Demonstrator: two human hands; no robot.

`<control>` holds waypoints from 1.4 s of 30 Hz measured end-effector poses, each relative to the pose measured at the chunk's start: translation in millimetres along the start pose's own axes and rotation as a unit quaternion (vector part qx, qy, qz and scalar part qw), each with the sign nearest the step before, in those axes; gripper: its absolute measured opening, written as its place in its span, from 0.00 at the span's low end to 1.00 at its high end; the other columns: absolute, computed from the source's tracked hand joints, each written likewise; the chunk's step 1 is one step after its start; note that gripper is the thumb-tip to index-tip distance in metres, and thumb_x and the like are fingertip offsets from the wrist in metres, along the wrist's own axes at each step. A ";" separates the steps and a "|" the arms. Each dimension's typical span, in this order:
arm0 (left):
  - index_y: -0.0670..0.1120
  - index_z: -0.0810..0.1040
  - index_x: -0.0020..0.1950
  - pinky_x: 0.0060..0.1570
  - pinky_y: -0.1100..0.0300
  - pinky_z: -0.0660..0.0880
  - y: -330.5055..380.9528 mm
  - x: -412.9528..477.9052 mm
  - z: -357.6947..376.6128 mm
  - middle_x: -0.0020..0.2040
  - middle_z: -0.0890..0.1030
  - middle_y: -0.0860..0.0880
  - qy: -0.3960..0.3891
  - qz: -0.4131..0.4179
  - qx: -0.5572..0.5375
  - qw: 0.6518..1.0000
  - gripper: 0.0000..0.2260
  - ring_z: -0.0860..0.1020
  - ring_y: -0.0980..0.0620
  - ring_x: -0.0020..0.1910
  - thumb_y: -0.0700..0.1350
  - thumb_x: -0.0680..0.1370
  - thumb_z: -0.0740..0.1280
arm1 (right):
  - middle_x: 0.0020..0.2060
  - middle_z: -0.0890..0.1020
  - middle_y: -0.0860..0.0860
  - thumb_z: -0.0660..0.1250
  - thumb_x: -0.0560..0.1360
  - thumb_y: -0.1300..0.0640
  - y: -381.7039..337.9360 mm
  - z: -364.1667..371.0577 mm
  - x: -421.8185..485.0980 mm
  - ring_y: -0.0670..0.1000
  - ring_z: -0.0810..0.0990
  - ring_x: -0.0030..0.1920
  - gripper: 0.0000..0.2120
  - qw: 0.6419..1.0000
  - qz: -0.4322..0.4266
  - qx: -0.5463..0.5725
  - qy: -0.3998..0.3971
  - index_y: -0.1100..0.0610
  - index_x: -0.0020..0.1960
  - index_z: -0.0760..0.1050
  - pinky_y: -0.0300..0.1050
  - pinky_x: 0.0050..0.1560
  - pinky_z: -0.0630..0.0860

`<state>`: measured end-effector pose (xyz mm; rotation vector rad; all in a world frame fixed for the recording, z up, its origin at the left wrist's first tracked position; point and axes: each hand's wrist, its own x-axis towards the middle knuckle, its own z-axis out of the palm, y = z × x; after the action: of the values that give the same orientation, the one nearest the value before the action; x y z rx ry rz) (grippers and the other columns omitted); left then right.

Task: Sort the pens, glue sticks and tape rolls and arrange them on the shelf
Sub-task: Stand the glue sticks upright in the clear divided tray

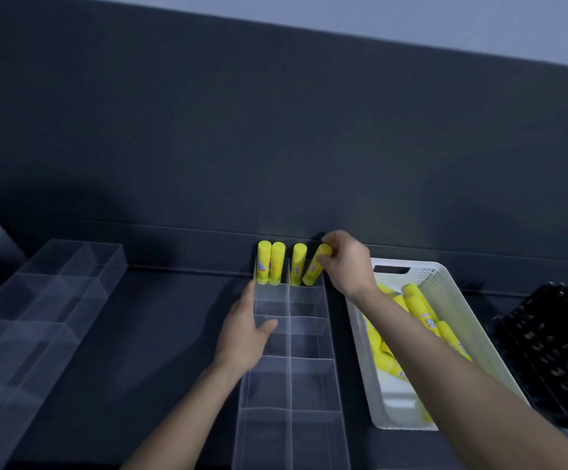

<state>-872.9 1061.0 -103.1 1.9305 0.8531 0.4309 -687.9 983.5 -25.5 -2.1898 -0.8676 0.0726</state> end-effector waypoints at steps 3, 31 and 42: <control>0.49 0.55 0.78 0.72 0.52 0.63 -1.6 -1.1 1.2 0.74 0.66 0.50 0.004 -0.012 -0.013 1.000 0.35 0.65 0.53 0.72 0.43 0.76 0.70 | 0.50 0.82 0.57 0.66 0.72 0.65 4.3 10.9 1.1 0.58 0.79 0.51 0.16 0.999 -0.006 -0.039 -0.028 0.60 0.59 0.76 0.40 0.46 0.71; 0.50 0.69 0.70 0.61 0.59 0.65 22.4 -1.7 -9.5 0.66 0.69 0.51 0.089 -0.001 -0.006 0.996 0.29 0.69 0.52 0.66 0.51 0.72 0.74 | 0.53 0.80 0.56 0.67 0.72 0.66 79.0 -77.5 -72.6 0.54 0.80 0.48 0.13 0.993 0.018 -0.098 0.068 0.60 0.56 0.79 0.41 0.48 0.73; 0.47 0.78 0.60 0.59 0.63 0.70 122.3 -5.0 80.5 0.57 0.75 0.52 -0.128 0.242 0.098 0.957 0.17 0.74 0.55 0.57 0.46 0.72 0.72 | 0.47 0.80 0.57 0.66 0.75 0.55 123.6 -106.5 -105.2 0.58 0.79 0.46 0.10 0.986 0.088 -0.142 0.025 0.60 0.51 0.78 0.49 0.47 0.73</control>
<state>-780.4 969.4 -35.7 2.3226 0.2547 0.3788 -666.2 793.0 -56.2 -2.5209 -0.6869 -0.0217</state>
